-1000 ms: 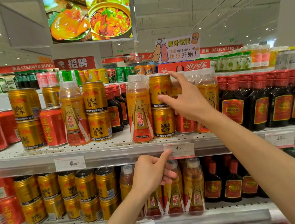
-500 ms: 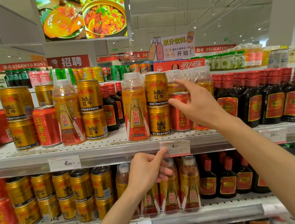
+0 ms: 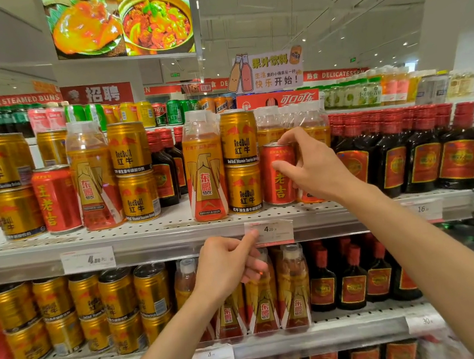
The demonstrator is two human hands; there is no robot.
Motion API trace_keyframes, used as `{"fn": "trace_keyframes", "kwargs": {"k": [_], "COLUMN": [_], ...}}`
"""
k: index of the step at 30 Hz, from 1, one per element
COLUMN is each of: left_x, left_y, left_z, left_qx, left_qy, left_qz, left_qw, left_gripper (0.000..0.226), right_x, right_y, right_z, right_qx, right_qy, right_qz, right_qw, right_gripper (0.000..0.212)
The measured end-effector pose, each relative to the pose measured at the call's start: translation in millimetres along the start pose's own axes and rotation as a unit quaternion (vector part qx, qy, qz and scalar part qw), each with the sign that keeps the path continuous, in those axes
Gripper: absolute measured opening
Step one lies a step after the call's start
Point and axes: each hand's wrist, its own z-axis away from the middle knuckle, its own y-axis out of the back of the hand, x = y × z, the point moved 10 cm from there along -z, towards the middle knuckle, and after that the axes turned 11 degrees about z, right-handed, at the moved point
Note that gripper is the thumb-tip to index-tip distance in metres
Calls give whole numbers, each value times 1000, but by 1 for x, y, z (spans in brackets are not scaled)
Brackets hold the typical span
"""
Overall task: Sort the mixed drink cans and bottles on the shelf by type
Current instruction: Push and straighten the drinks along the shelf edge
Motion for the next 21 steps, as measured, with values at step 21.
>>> {"fn": "trace_keyframes", "kwargs": {"k": [21], "left_x": [6], "left_y": [-1], "left_z": [1], "left_qx": [3], "left_qy": [-19], "left_qz": [-13], "left_qw": [1000], "left_gripper": [45], "right_x": [1], "right_y": [4], "right_z": [7], "right_qx": [42], "right_qy": [6], "right_qz": [-56], "right_qw": [998], "right_gripper": [34]}}
